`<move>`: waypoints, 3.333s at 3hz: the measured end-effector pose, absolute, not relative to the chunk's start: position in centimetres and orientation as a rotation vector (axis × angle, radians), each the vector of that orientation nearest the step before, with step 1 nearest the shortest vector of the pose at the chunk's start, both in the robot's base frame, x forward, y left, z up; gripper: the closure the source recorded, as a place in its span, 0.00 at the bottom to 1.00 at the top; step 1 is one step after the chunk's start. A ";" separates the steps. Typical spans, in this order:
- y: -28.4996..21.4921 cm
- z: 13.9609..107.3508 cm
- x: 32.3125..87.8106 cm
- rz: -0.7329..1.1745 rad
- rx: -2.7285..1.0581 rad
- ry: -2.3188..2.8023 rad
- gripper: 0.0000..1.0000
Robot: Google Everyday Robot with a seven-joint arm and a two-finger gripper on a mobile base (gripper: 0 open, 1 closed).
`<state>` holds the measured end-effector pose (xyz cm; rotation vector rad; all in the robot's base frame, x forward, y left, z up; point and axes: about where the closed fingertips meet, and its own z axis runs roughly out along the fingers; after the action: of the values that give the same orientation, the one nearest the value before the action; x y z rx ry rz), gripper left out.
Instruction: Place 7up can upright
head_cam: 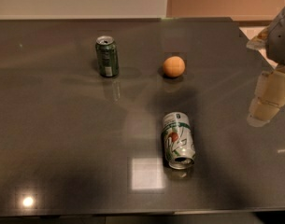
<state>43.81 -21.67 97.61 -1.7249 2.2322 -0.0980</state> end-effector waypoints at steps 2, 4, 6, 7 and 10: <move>-20.6 97.8 43.9 -0.093 -1.791 2.181 0.00; -15.8 97.3 44.1 -0.076 -2.067 1.944 0.00; -16.4 95.7 43.6 -0.010 -2.293 1.749 0.00; -18.3 94.9 43.4 0.025 -2.406 1.611 0.00; -18.3 92.0 42.9 0.135 -2.647 1.256 0.00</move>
Offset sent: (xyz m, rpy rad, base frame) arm 0.0017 0.0260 -0.0020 -0.0154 0.0225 0.1492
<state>42.89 -18.30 92.04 -2.6475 1.2556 0.1353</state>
